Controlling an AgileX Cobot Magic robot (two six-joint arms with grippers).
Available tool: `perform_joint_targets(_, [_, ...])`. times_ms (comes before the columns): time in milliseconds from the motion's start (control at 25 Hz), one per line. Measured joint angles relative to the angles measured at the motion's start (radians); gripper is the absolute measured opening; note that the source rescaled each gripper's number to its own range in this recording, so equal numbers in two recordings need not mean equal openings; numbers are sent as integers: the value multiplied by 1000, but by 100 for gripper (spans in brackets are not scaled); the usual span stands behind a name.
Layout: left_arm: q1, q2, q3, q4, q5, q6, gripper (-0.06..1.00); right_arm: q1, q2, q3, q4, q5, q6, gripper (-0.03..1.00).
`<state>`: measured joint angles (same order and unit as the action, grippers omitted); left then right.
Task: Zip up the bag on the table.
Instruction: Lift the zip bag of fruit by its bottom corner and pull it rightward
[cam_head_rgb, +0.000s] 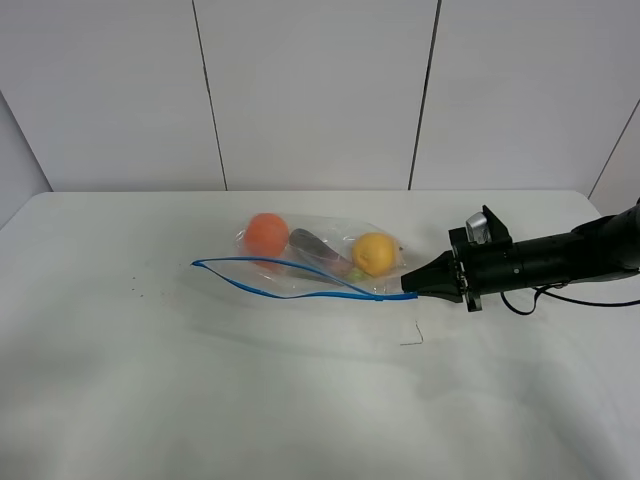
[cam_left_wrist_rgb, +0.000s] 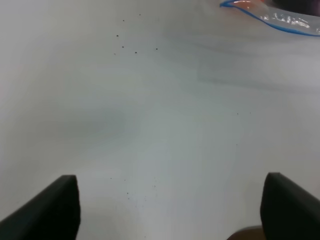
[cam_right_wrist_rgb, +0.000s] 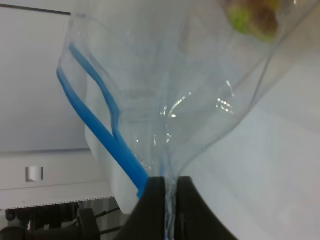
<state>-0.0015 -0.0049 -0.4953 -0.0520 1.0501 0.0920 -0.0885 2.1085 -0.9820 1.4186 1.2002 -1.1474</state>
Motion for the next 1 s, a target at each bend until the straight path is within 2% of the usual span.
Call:
perform_joint_targets(400, [0,0,-3,0,-1,0,100,0,0,0,1,0,9,0])
perform_joint_targets(520, [0,37,-48,0,-1,0,100,0,0,0,1,0,12,0])
perform_joint_targets(680, [0,196,-166,-2,-3,0,100,0,0,0,8,0,12,0])
perform_joint_targets(1000, [0,662,-455,-5,-51,0,100,0,0,0,28,1,12,0])
